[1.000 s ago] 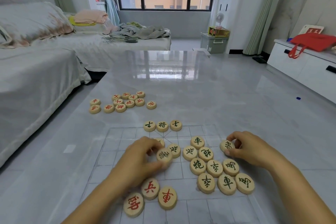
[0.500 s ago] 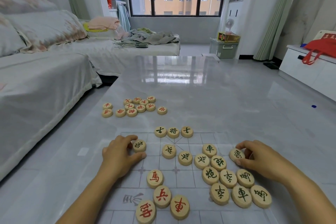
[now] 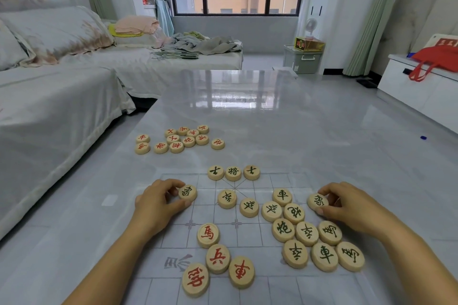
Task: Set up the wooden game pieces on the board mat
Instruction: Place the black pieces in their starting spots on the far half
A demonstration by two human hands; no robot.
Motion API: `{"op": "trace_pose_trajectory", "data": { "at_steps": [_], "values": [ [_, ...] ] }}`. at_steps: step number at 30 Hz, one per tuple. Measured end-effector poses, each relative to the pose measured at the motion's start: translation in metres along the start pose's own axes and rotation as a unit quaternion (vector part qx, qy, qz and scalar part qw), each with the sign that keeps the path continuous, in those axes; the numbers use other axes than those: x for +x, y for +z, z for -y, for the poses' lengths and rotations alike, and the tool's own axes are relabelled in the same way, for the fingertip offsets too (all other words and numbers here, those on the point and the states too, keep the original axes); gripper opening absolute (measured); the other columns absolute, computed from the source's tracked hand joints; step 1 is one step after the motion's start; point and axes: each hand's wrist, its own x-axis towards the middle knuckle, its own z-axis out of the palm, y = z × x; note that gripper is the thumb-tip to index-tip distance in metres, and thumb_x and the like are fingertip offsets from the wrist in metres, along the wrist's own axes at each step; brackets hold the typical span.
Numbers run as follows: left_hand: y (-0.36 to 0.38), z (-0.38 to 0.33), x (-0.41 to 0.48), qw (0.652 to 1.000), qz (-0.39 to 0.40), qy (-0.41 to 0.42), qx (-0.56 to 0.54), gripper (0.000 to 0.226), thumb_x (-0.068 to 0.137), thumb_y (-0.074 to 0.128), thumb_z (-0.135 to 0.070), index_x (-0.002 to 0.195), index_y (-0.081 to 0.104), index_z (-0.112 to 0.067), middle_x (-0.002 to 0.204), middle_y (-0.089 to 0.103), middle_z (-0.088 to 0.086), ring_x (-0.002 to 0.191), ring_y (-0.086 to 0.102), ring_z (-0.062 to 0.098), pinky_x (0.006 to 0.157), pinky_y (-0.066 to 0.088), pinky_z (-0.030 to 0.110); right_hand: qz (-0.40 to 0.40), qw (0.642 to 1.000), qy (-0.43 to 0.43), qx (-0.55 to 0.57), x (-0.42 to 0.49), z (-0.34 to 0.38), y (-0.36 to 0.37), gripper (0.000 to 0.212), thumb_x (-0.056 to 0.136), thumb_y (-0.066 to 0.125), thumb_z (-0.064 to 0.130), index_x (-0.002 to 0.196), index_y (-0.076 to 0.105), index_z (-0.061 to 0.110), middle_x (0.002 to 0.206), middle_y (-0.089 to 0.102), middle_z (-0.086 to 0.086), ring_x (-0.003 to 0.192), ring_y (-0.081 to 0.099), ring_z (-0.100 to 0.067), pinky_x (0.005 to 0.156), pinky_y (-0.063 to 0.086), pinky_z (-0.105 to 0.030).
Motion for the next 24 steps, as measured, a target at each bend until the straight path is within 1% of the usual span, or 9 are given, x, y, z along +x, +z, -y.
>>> {"op": "trace_pose_trajectory", "data": {
  "at_steps": [4,8,12,14,16,18,20,23,24],
  "values": [
    [0.001,0.0,0.0,1.0,-0.005,0.003,-0.009,0.025,0.074,0.073,-0.031,0.091,0.055,-0.034,0.088,0.054,-0.011,0.083,0.049,0.011,0.09,0.042,0.044,-0.007,1.0,0.01,0.008,-0.001,-0.001,-0.002,0.023,0.083,0.064,0.036,0.102,0.053,0.027,0.097,0.052,0.007,0.084,0.051,-0.006,0.068,0.04,-0.021],
    [0.001,-0.002,-0.001,1.0,-0.005,0.002,-0.013,0.025,0.072,0.074,-0.03,0.083,0.052,-0.038,0.087,0.055,-0.01,0.079,0.049,0.008,0.087,0.043,0.044,-0.024,1.0,0.012,0.011,-0.001,-0.001,-0.005,0.025,0.082,0.064,0.033,0.103,0.054,0.025,0.102,0.054,0.005,0.089,0.052,-0.01,0.072,0.041,-0.023],
    [0.001,-0.003,-0.002,1.0,0.004,-0.003,-0.013,0.026,0.071,0.075,-0.031,0.084,0.053,-0.036,0.088,0.056,-0.009,0.079,0.05,0.009,0.086,0.044,0.043,-0.026,0.999,0.003,0.019,-0.002,0.002,-0.002,0.025,0.082,0.065,0.033,0.103,0.055,0.024,0.101,0.055,0.004,0.088,0.053,-0.01,0.072,0.041,-0.023],
    [-0.001,-0.003,-0.002,0.999,0.007,-0.011,-0.031,0.024,0.072,0.075,-0.03,0.087,0.056,-0.032,0.089,0.057,-0.007,0.079,0.051,0.01,0.081,0.045,0.038,-0.027,0.999,-0.01,0.019,-0.002,0.004,0.002,0.025,0.082,0.065,0.034,0.102,0.054,0.025,0.099,0.053,0.006,0.086,0.052,-0.008,0.07,0.041,-0.021],
    [-0.003,-0.008,0.0,0.997,0.003,-0.024,-0.072,0.025,0.074,0.074,-0.024,0.093,0.058,-0.024,0.089,0.059,-0.003,0.077,0.051,0.012,0.07,0.044,0.028,-0.028,0.999,-0.017,0.014,-0.001,0.006,0.005,0.025,0.082,0.065,0.034,0.102,0.053,0.026,0.096,0.05,0.009,0.085,0.05,-0.006,0.068,0.039,-0.018],
    [-0.004,-0.011,0.003,0.996,-0.006,-0.028,-0.083,0.026,0.074,0.074,-0.02,0.095,0.058,-0.02,0.09,0.059,-0.001,0.077,0.051,0.013,0.064,0.041,0.022,-0.029,0.999,-0.017,0.01,0.0,0.005,0.007,0.024,0.082,0.065,0.034,0.101,0.052,0.028,0.094,0.047,0.011,0.083,0.048,-0.004,0.068,0.039,-0.017],
    [-0.002,-0.012,0.003,0.998,-0.004,-0.021,-0.054,0.026,0.074,0.074,-0.023,0.094,0.058,-0.022,0.092,0.059,-0.001,0.081,0.052,0.014,0.067,0.042,0.025,-0.027,1.0,-0.011,0.002,0.0,0.006,0.006,0.023,0.082,0.065,0.035,0.1,0.051,0.029,0.093,0.046,0.012,0.082,0.048,-0.003,0.071,0.041,-0.02],
    [0.002,-0.01,0.002,1.0,0.003,-0.014,0.021,0.026,0.073,0.074,-0.031,0.093,0.058,-0.026,0.097,0.056,-0.002,0.091,0.052,0.017,0.085,0.046,0.04,-0.028,0.999,0.012,-0.03,-0.001,0.006,0.003,0.024,0.083,0.062,0.037,0.102,0.051,0.027,0.098,0.047,0.007,0.086,0.05,-0.008,0.079,0.045,-0.026],
    [0.001,-0.009,0.001,0.999,0.006,-0.015,0.03,0.026,0.073,0.074,-0.032,0.093,0.057,-0.027,0.098,0.055,-0.002,0.092,0.051,0.017,0.088,0.045,0.043,-0.027,0.999,0.019,-0.036,-0.001,0.006,0.002,0.025,0.083,0.062,0.037,0.104,0.052,0.026,0.1,0.048,0.006,0.087,0.05,-0.009,0.08,0.046,-0.027]
  ]
}}
